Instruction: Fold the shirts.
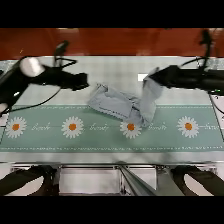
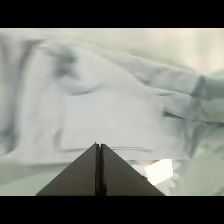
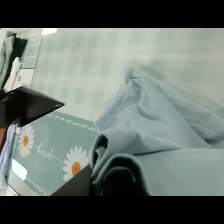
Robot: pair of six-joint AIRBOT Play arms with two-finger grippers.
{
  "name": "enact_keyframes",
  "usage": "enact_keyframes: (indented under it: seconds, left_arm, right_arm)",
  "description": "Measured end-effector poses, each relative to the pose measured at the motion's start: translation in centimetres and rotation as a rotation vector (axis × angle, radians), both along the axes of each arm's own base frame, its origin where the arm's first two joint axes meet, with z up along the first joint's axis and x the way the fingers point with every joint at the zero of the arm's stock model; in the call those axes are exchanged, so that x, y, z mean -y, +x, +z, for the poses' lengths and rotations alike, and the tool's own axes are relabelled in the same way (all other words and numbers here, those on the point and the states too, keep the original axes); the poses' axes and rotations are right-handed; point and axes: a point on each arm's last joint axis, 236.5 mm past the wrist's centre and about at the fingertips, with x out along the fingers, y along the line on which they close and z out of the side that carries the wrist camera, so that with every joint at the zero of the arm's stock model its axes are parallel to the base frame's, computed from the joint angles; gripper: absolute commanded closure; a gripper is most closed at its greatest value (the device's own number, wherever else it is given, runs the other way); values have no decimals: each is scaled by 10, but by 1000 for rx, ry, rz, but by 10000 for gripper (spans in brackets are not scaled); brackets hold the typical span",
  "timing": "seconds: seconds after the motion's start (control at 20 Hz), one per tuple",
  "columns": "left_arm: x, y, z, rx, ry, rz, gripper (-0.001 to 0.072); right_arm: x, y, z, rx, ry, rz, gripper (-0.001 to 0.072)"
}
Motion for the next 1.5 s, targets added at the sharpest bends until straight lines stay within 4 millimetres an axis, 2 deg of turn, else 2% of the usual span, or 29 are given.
enact_keyframes:
  seconds: [0.1, 0.2, 0.35, 0.5, 0.55, 0.6, 0.65, 0.8, 0.9, 1.0, 1.1, 1.2, 1.25, 1.35, 1.4, 1.5]
  left_arm:
    - [-36, -22, 11, 46, -1, 78, 675]
    - [-57, -42, 21, 96, 2, 126, 676]
    - [-71, -59, 38, 164, -11, 168, 676]
    - [-76, -65, 45, 198, -15, 186, 676]
    - [-77, -66, 45, 199, -17, 189, 676]
    - [-78, -67, 45, 199, -16, 192, 676]
    - [-78, -66, 45, 202, -16, 195, 676]
    - [-79, -64, 42, 198, -16, 203, 676]
    - [-80, -61, 38, 196, -14, 211, 675]
    - [-83, -58, 35, 193, -12, 223, 675]
    - [-90, -54, 32, 189, -6, 243, 675]
    - [-99, -53, 31, 182, -3, 269, 675]
    - [-103, -54, 29, 168, 0, 276, 676]
    - [-107, -57, 24, 147, 4, 283, 676]
    - [-107, -59, 20, 131, 6, 279, 675]
    - [-104, -63, 13, 111, 7, 271, 675]
  right_arm:
    - [-40, 17, -21, -28, 11, 41, 682]
    - [-76, 34, -47, -64, 10, 73, 682]
    - [-121, 53, -84, -127, 19, 115, 682]
    - [-156, 60, -115, -193, 42, 144, 681]
    - [-164, 59, -124, -212, 46, 154, 646]
    - [-171, 59, -131, -228, 53, 159, 507]
    - [-177, 58, -138, -241, 54, 163, 310]
    - [-185, 54, -147, -272, 62, 181, 298]
    - [-180, 50, -146, -296, 73, 203, 299]
    - [-158, 56, -132, -306, 96, 205, 299]
    - [-123, 57, -104, -305, 119, 223, 299]
    - [-72, 53, -76, -267, 66, 219, 299]
    - [-38, 46, -69, -254, -9, 200, 299]
    - [35, 24, -76, -266, -207, 94, 299]
    - [74, 8, -87, -297, -289, 7, 298]
    - [130, -20, -115, -353, -357, -168, 293]
